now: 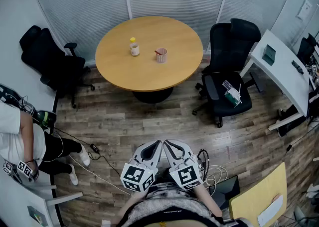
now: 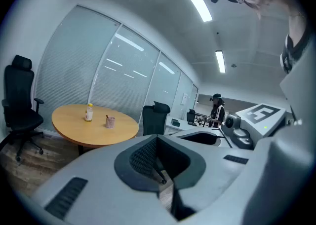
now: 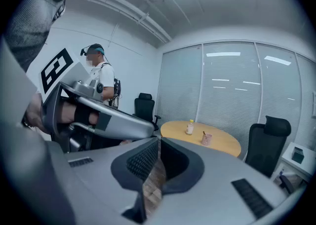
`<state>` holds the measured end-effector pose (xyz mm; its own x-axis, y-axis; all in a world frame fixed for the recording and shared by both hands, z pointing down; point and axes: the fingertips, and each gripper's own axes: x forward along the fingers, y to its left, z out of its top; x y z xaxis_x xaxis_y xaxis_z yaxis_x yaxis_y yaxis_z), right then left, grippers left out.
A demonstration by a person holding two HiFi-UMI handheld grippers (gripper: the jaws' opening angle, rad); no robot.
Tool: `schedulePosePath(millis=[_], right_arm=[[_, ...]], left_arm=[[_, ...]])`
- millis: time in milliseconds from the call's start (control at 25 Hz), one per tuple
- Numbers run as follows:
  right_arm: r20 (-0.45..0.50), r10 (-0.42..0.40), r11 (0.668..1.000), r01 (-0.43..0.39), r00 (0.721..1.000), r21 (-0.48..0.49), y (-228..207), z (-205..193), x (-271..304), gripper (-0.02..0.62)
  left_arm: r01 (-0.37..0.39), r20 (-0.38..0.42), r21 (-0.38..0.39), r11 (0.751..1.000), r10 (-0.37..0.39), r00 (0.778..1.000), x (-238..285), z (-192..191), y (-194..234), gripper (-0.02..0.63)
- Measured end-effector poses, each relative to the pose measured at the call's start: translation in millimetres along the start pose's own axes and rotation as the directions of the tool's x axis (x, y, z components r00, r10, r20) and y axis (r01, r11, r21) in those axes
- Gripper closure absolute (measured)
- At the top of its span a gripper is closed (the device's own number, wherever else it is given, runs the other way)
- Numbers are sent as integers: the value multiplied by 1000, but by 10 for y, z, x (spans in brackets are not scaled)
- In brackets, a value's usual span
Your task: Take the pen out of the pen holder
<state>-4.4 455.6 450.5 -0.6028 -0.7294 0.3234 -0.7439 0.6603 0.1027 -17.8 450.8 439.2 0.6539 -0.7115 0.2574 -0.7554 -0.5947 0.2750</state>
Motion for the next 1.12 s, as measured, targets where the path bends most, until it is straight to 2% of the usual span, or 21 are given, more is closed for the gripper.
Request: schedulePosePath(millis=[560, 760, 1120], right_arm=[[12, 21, 1000, -21, 1000, -9, -324, -132, -154, 561], [14, 35, 998, -34, 999, -61, -411, -134, -68, 561], [9, 0, 998, 0, 1000, -56, -715, -26, 384, 561]], left_arm=[[-38, 18, -34, 999, 39, 999, 275, -19, -145, 603], [-55, 19, -39, 998, 56, 998, 374, 2, -61, 603], [-11, 22, -51, 999, 12, 1000, 751, 148, 298, 603]])
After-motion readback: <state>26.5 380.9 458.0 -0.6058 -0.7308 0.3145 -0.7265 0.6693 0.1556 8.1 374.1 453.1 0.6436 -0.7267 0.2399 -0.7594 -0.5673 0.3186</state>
